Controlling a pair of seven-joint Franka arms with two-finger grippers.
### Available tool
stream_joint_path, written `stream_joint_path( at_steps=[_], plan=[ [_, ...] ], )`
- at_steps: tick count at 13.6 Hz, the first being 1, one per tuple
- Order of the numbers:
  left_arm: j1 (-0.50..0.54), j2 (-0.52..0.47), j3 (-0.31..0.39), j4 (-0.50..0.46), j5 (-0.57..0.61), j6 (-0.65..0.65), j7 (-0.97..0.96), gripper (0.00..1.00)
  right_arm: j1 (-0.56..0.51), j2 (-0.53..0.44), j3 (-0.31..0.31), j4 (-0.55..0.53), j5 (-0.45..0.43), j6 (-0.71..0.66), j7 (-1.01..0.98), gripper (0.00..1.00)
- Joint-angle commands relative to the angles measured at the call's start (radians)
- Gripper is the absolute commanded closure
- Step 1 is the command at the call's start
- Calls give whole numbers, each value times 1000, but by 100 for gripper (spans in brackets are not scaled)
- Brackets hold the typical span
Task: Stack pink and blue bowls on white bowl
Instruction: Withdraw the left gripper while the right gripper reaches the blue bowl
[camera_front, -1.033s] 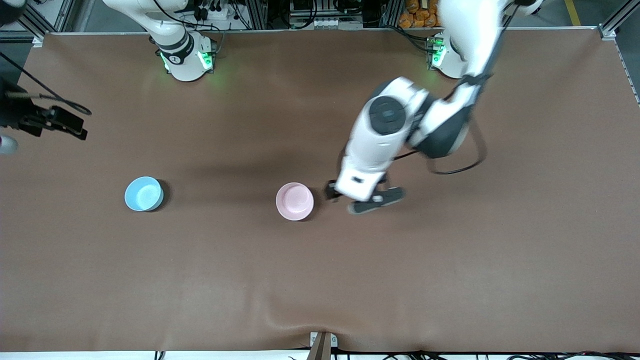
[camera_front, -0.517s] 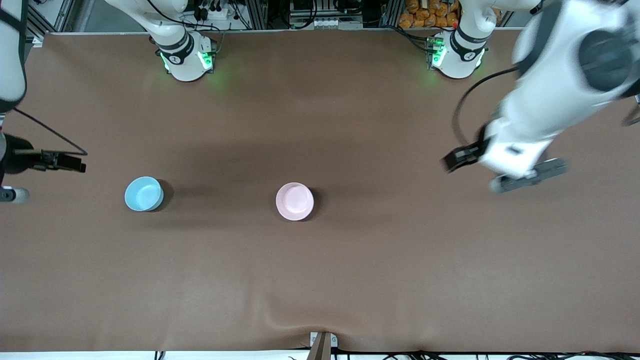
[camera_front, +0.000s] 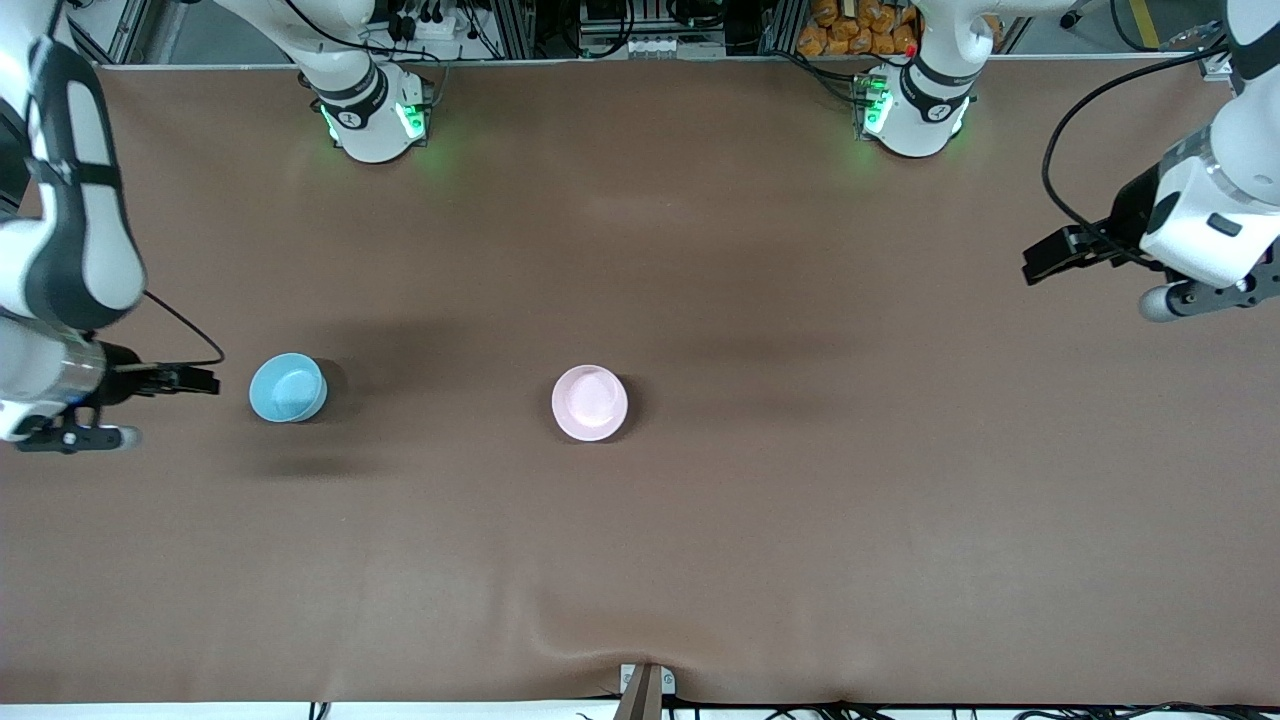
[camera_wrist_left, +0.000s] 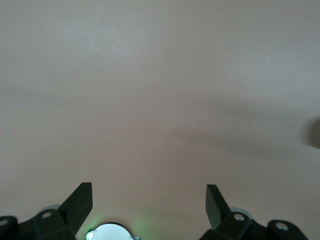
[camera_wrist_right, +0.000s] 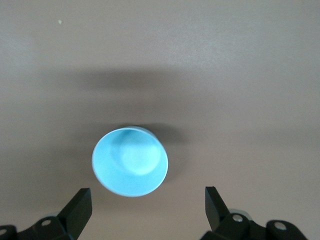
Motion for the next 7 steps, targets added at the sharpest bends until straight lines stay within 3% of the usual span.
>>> stream_joint_path(
  at_steps=[1,3,4,7],
  plan=[
    [39,-90,-13,-120,29,77,71,0,-49,14,17,-106,-2,145,-94,0],
    [55,-93,-15,-124,29,84,100,0,-58,40,19,-140,0,193,-102,1],
    [53,-93,-13,-124,29,84,100,0,-61,57,19,-140,-2,202,-103,6],
    [55,-94,-13,-127,27,82,100,0,-75,93,20,-143,0,232,-175,37]
  ],
)
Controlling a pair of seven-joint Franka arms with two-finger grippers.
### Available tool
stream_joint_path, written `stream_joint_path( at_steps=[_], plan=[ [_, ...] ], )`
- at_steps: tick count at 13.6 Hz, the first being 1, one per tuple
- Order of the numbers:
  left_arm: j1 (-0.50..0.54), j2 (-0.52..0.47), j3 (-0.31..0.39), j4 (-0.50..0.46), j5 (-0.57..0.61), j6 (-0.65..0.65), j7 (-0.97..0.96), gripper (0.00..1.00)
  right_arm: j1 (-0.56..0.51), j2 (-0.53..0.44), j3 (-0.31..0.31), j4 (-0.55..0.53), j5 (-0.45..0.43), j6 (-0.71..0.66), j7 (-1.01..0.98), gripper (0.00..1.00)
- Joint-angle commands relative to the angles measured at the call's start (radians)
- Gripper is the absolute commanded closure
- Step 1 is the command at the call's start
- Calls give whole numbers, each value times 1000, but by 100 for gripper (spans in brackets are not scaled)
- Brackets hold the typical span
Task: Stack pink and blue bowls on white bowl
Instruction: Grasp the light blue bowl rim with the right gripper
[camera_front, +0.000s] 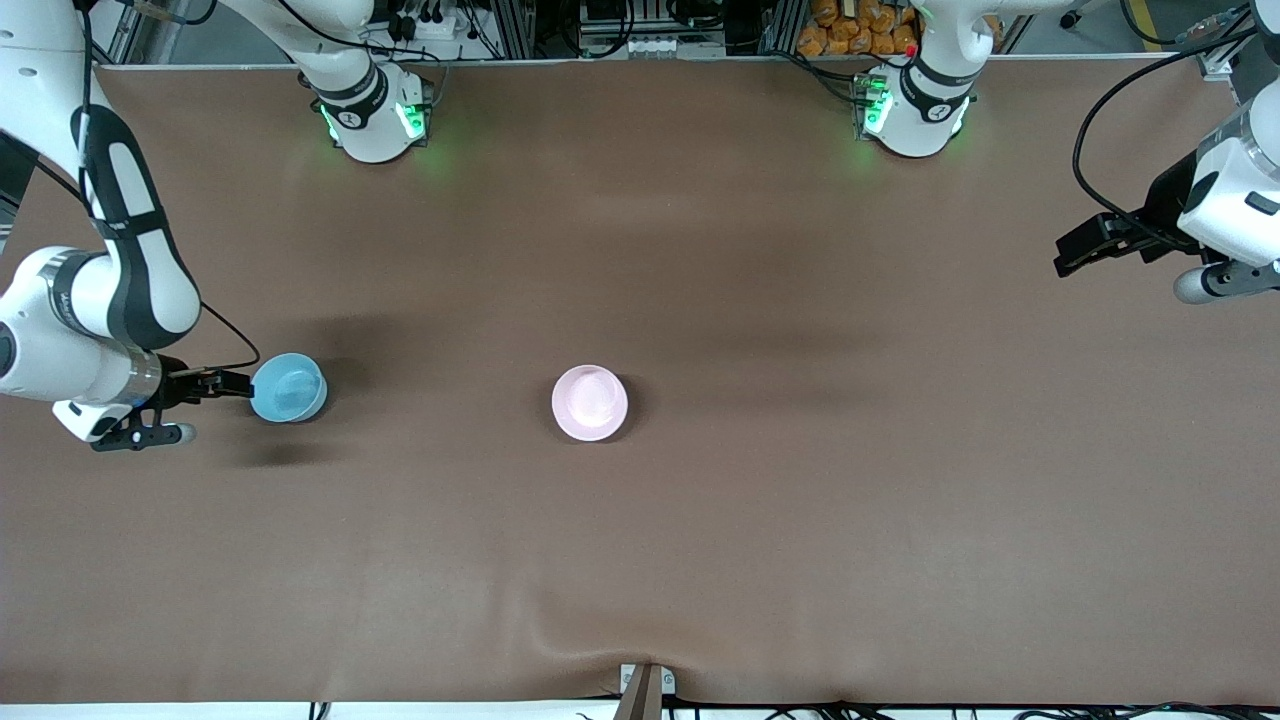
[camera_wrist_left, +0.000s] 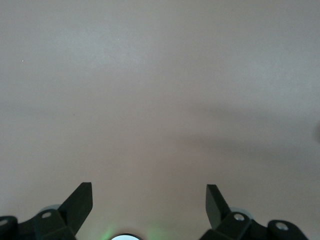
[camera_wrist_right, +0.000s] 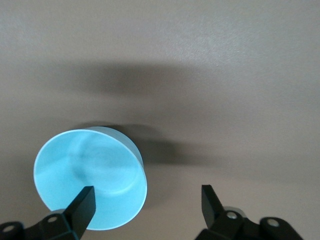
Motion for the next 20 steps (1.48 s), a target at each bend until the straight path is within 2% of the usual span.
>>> stream_joint_path(
  at_steps=[1,4,7,9,14,18,20],
  plan=[
    [9,-29,-12,-33,21,17,12,0,-41,14,20,-18,-1,49,-73,45],
    [9,-29,-12,-32,21,17,12,0,-48,31,24,-37,54,80,-75,48],
    [15,-29,-12,-32,21,17,11,0,-37,36,24,-56,62,104,-75,50],
    [15,-29,-12,-32,21,17,11,0,-37,40,24,-58,62,114,-75,54],
    [15,-29,-12,-35,21,17,11,0,-37,48,24,-58,62,111,-75,100],
    [15,-29,-13,-38,21,17,11,0,-25,33,28,-49,90,76,-59,100],
    [15,-31,-13,-44,21,17,11,0,3,2,31,1,160,-45,-23,100]
  ],
)
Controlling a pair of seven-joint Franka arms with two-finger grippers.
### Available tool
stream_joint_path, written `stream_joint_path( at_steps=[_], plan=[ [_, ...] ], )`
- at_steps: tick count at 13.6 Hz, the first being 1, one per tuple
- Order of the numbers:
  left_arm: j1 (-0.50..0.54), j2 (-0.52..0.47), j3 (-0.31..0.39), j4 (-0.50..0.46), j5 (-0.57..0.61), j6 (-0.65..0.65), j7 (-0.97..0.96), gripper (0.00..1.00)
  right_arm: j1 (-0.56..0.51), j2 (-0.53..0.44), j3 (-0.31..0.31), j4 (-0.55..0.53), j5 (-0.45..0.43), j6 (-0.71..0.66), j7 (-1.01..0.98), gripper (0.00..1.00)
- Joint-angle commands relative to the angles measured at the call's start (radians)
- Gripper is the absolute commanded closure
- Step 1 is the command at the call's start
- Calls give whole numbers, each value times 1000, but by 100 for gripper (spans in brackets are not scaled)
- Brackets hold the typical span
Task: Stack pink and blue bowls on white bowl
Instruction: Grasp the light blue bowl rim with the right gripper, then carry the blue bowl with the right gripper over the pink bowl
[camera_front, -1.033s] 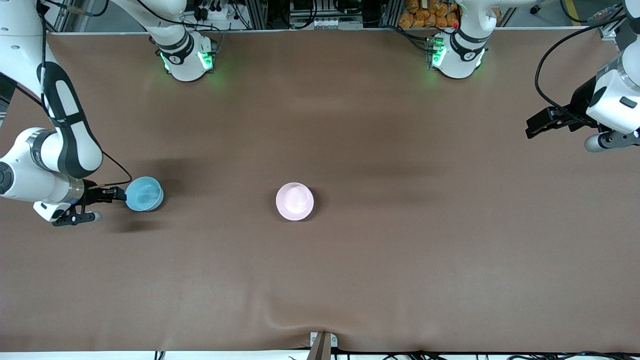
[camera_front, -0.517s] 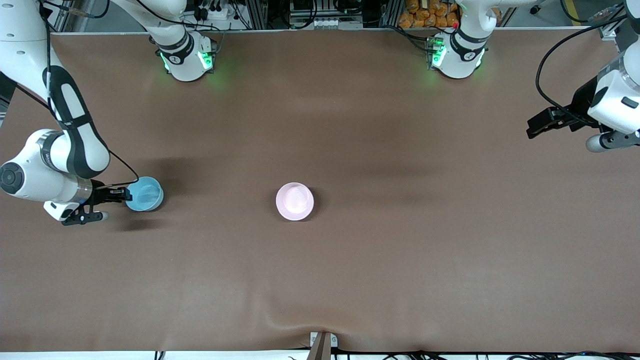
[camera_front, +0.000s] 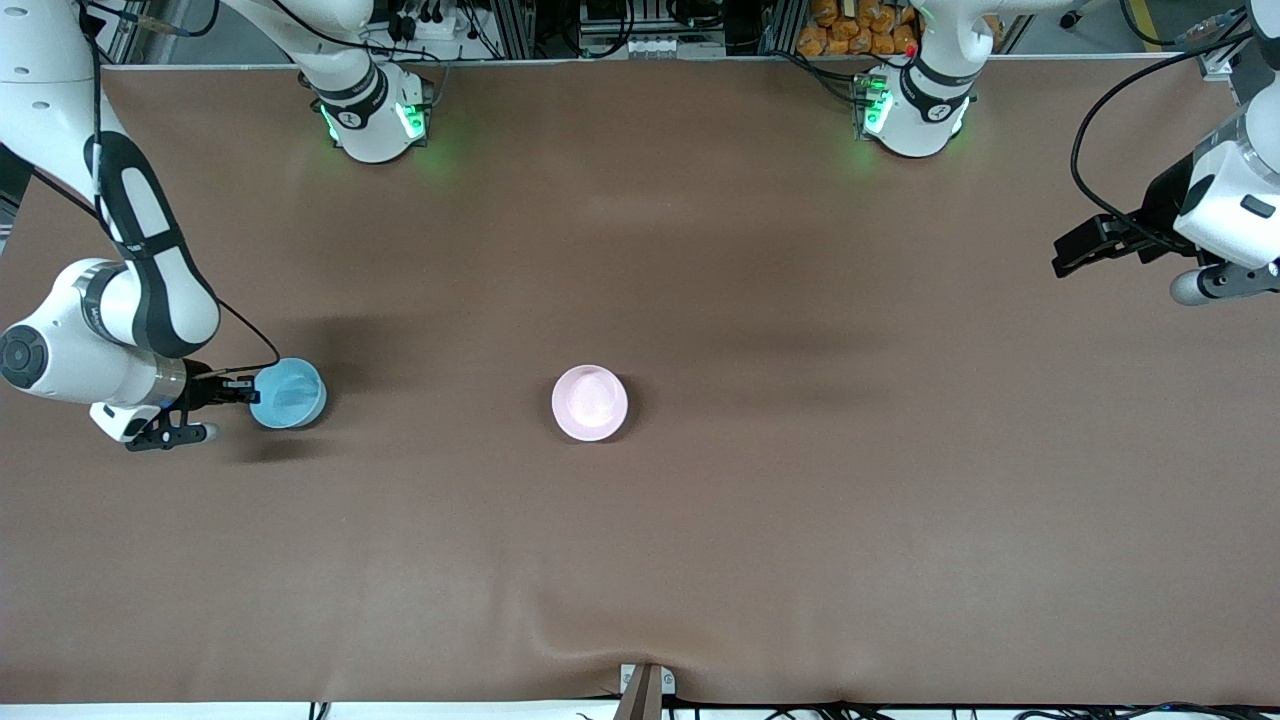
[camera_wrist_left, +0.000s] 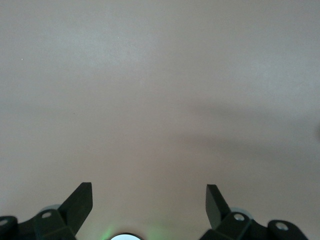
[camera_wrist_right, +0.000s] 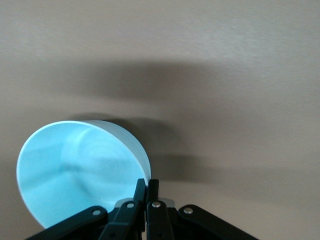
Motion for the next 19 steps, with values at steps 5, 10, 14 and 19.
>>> stream_joint_path(
  at_steps=[5,10,14,19],
  plan=[
    [10,-38,-13,-47,22,15,12,0,167,-69,19,176,128,-323,437,100],
    [10,-40,-13,-46,22,17,11,0,403,-62,25,315,222,-325,943,100],
    [10,-40,-13,-46,22,17,11,0,565,45,23,461,216,-323,1226,100],
    [10,-40,-13,-46,21,17,11,0,661,151,19,553,202,-314,1312,100]
  ],
)
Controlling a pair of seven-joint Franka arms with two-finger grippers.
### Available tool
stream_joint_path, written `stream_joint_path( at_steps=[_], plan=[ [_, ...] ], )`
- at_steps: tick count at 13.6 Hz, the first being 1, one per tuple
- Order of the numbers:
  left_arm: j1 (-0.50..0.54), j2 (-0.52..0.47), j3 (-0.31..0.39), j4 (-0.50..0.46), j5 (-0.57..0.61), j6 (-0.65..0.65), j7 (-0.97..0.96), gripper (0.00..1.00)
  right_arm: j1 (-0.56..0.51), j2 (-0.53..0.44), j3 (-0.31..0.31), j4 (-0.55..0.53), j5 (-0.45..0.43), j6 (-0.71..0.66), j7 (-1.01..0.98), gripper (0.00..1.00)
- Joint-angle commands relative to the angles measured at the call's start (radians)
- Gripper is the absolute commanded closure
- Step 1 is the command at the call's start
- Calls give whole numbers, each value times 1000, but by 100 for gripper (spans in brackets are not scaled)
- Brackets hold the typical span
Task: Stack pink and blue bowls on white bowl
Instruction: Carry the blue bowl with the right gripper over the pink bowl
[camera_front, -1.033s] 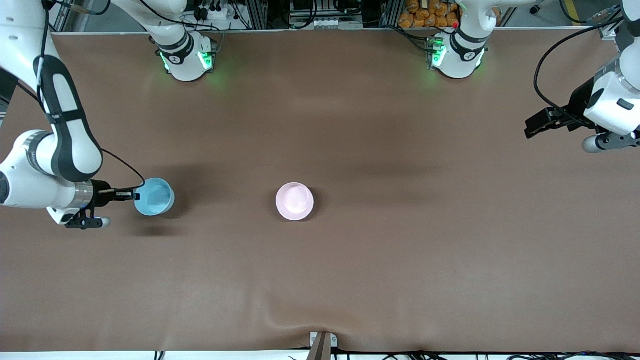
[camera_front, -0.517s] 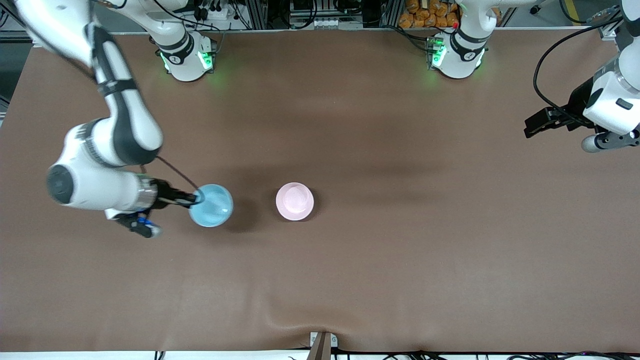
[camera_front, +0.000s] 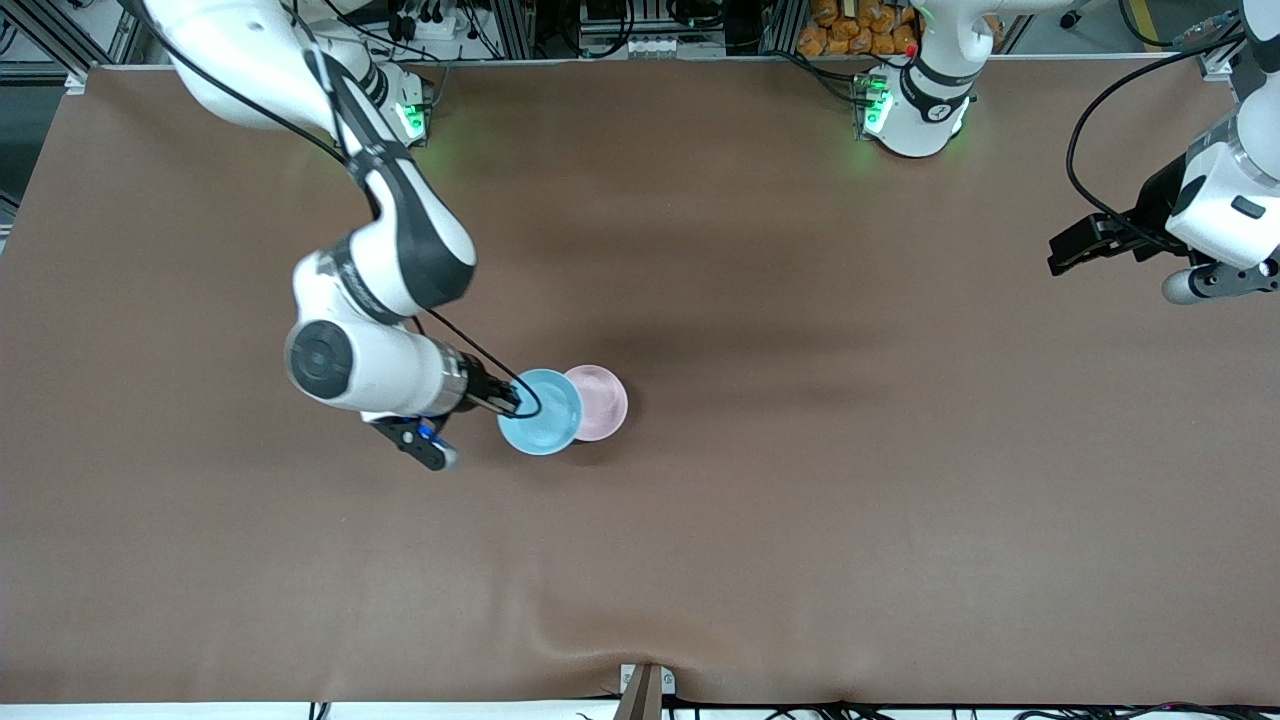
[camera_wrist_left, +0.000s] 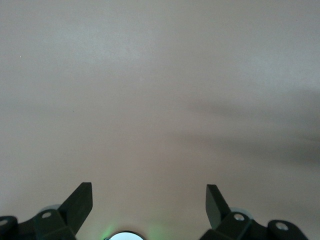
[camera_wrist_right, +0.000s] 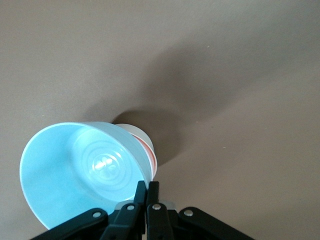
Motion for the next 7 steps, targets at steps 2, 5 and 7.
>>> stream_joint_path(
  at_steps=[2,5,7],
  plan=[
    [10,-31,-10,-30,21,16,11,0,43,48,-15,69,3,-19,33,100],
    [10,-33,-10,-30,21,15,12,0,67,48,-17,44,0,-10,33,100],
    [10,-31,-10,-30,21,15,11,0,81,48,-17,5,-18,32,33,100]
  ],
)
